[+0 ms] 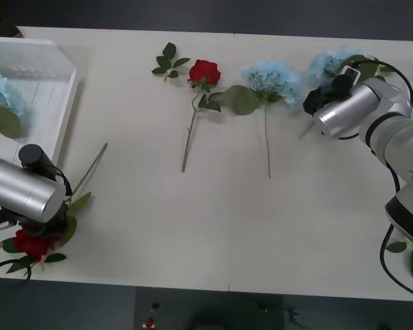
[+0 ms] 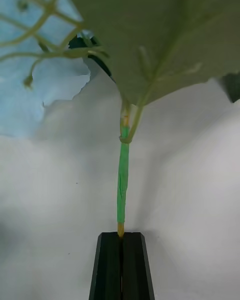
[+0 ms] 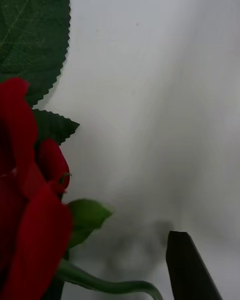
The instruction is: Put the red flowers into the right box and the blue flowers into the left box
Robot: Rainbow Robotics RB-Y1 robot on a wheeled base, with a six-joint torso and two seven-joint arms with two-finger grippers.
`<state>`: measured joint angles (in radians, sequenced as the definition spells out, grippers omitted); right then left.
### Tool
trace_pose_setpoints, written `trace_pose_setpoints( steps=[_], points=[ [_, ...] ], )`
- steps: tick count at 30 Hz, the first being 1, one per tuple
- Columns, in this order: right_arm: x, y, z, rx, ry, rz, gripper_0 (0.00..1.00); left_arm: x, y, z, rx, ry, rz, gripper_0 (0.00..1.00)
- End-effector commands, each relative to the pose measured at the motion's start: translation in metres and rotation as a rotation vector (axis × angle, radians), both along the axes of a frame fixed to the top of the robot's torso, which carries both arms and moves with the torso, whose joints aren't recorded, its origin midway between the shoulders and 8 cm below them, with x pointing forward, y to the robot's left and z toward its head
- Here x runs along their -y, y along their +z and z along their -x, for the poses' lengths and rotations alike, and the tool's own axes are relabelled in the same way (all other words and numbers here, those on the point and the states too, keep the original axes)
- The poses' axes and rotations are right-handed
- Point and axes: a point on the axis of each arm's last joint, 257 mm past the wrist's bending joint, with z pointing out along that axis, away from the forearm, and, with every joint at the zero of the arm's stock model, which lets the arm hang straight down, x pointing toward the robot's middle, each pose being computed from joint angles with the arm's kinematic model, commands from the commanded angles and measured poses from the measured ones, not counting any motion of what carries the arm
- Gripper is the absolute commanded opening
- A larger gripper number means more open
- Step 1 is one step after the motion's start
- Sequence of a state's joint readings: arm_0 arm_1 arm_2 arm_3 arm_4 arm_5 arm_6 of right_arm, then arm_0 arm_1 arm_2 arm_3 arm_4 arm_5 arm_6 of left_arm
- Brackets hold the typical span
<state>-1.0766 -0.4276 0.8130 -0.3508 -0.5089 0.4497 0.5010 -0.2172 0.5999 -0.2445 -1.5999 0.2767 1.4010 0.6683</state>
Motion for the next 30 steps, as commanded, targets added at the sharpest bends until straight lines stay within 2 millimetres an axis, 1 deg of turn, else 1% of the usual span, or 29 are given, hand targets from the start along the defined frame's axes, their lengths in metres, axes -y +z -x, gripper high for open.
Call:
trace_pose_setpoints(
  steps=[1,3,4,8,11,14,16,18,19,20,21,24,28,29,30],
  points=[
    [-0.017,0.003,-0.001,-0.019,0.069,0.072,0.0,-0.006,-0.004,0.004,-0.017,-0.014,-0.013,0.0],
    [-0.015,0.002,0.001,-0.029,0.08,0.088,0.0,-0.007,-0.003,0.003,-0.016,-0.017,-0.016,0.0],
    [-0.01,-0.001,0.004,-0.043,0.088,0.106,0.0,-0.007,-0.003,0.003,-0.016,-0.02,-0.017,0.0],
    [-0.002,-0.007,0.017,-0.103,0.144,0.158,0.0,-0.004,-0.001,0.002,-0.012,-0.026,-0.012,0.0],
    [0.003,-0.008,0.028,-0.138,0.186,0.157,0.0,0.0,0.005,-0.002,0.005,-0.025,0.007,0.0],
    [0.008,-0.007,0.044,-0.173,0.232,0.153,0.0,0.007,0.017,-0.004,0.02,-0.023,0.041,0.0],
    [0.015,-0.003,0.055,-0.191,0.246,0.137,0.0,0.01,0.029,-0.006,0.029,-0.021,0.056,0.0],
    [0.017,0.0,0.063,-0.2,0.254,0.12,0.0,0.012,0.039,-0.005,0.033,-0.021,0.058,0.0],
    [0.023,0.005,0.07,-0.205,0.257,0.107,0.0,0.014,0.05,-0.006,0.037,-0.029,0.053,0.0],
    [0.025,0.008,0.073,-0.205,0.261,0.099,0.0,0.013,0.059,-0.008,0.042,-0.034,0.044,0.0],
    [0.028,0.009,0.077,-0.209,0.263,0.097,0.0,0.014,0.063,-0.008,0.04,-0.041,0.039,0.0],
    [0.039,0.016,0.092,-0.222,0.274,0.087,0.0,0.018,0.091,-0.016,0.063,-0.076,0.006,0.0],
    [0.045,0.013,0.114,-0.247,0.312,0.094,0.0,0.018,0.125,-0.033,0.126,-0.138,-0.037,0.0],
    [0.046,0.013,0.117,-0.249,0.316,0.096,0.0,0.017,0.129,-0.034,0.132,-0.147,-0.049,0.0],
    [0.046,0.01,0.125,-0.258,0.332,0.102,0.0,0.016,0.14,-0.038,0.15,-0.177,-0.073,0.0]
  ],
)
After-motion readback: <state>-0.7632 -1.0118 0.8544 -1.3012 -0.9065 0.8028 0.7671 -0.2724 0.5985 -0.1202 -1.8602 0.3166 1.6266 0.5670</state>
